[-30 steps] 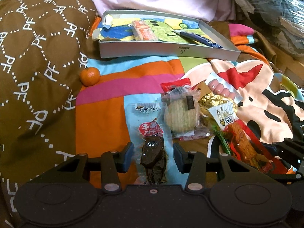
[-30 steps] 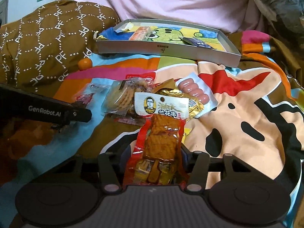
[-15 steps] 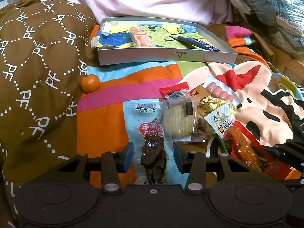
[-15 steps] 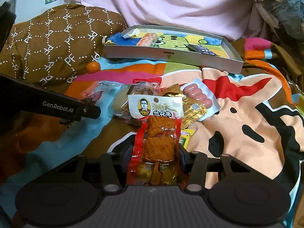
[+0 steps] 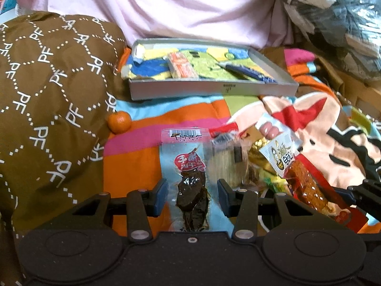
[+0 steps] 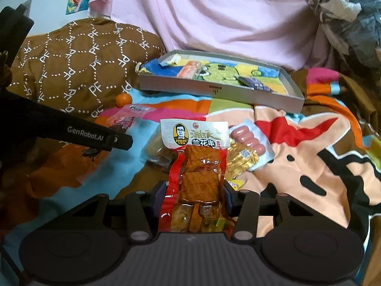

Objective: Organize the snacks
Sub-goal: 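Lift both packets and carry them over the tray with both tools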

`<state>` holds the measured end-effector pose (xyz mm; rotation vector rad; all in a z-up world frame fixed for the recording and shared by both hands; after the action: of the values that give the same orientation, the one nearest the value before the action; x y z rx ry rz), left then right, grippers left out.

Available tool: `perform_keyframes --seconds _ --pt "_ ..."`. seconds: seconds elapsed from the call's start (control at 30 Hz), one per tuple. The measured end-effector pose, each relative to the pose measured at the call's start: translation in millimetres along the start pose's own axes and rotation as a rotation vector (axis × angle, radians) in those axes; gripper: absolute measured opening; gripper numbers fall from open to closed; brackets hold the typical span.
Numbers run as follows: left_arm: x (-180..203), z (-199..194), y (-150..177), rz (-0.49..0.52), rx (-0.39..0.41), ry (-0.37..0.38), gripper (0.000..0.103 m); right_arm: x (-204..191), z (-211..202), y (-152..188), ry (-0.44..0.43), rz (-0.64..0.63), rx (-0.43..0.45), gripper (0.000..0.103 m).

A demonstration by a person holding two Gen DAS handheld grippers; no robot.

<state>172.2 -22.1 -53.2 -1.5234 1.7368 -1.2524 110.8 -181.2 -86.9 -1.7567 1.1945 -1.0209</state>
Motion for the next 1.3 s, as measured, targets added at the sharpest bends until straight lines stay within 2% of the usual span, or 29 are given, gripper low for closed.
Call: perform_keyframes --seconds 0.33,0.6,0.9,1.0,1.3 --pt "-1 -8 -11 -0.043 0.075 0.007 0.047 7 3 -15 0.013 -0.023 0.061 0.052" --pt "1 -8 -41 -0.052 0.161 -0.023 0.047 24 18 -40 0.014 -0.025 0.14 0.052" --pt "-3 28 -94 -0.004 0.24 -0.085 0.047 52 53 -81 0.021 -0.083 0.214 0.053" --pt "-3 46 -114 0.052 0.266 -0.128 0.047 61 68 -97 0.024 -0.115 0.229 0.053" --pt "-14 97 -155 0.124 0.274 -0.21 0.047 81 126 -143 0.059 -0.195 0.25 0.053"
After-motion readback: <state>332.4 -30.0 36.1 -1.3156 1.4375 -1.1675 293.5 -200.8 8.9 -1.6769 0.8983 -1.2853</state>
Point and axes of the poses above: each gripper's, at about its wrist camera, not at the fingertips, and z roughly the way its jaws point, x to its right, y to its underside, the point moved 4 cm from there along z, roughly the way its jaws point, and after that the axes turned 9 degrees about x, right-handed, at the moved point
